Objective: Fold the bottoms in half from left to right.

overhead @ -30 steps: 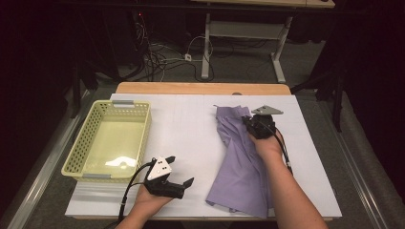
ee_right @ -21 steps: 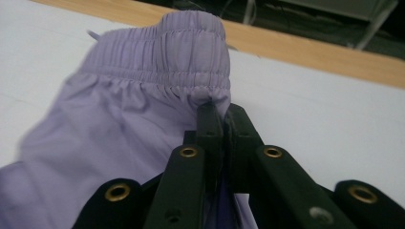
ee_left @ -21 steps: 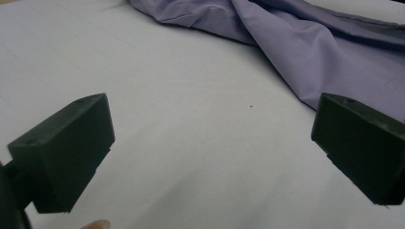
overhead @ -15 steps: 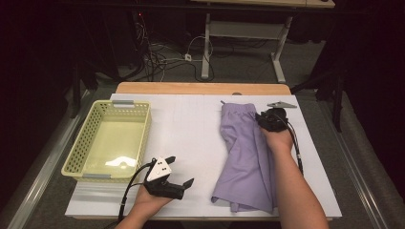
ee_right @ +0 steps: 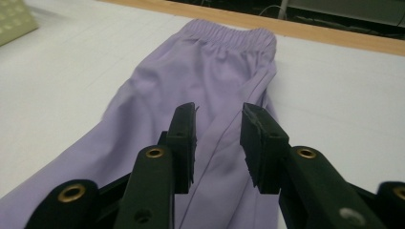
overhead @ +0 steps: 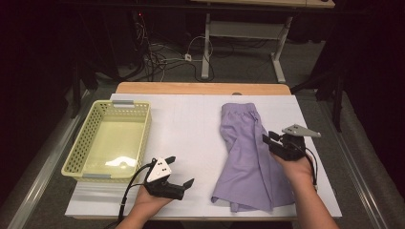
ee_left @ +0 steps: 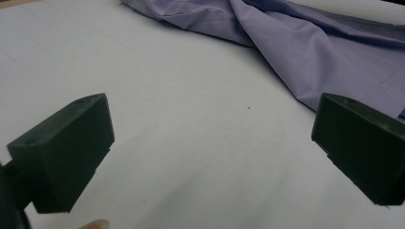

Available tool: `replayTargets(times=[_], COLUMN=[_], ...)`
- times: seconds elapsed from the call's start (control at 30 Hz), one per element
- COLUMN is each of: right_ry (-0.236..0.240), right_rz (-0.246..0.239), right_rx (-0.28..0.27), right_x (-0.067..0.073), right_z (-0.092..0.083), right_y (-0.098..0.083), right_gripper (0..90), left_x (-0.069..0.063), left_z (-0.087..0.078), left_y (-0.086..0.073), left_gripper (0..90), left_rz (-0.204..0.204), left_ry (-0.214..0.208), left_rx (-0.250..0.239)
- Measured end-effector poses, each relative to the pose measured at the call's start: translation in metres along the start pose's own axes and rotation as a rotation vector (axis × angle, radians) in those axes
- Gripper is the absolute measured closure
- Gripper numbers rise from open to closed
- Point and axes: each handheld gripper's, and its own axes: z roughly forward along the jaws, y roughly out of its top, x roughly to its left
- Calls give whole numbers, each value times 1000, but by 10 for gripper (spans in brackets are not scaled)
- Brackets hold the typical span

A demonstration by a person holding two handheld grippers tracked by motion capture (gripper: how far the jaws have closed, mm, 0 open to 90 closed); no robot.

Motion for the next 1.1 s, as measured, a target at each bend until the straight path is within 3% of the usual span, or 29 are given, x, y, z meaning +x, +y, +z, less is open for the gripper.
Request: replayTargets(times=[0.27,0.37,0.53,0.9,1.1], right_ry=[28,42,45,41,73], right_rz=[-14,1,-17,6,-2], right_rx=[19,20,35,14,60], right_x=[16,19,29,41,49], right_z=[-31,-39,-53,-99,-101], right_y=[-37,-51,-71,-110,-123], right_gripper=[663,663,660,652,640], left_x=[0,0,0,-1,0], left_z=[0,-1,-1,-2,-1], left_y=[0,0,-1,-1,-1], left_gripper=[0,0,0,0,0], left_rz=[-2,1,0,2,6], left_ry=[0,0,-2,-1,-15], left_rx=[-3,-5,-16,-24,-16])
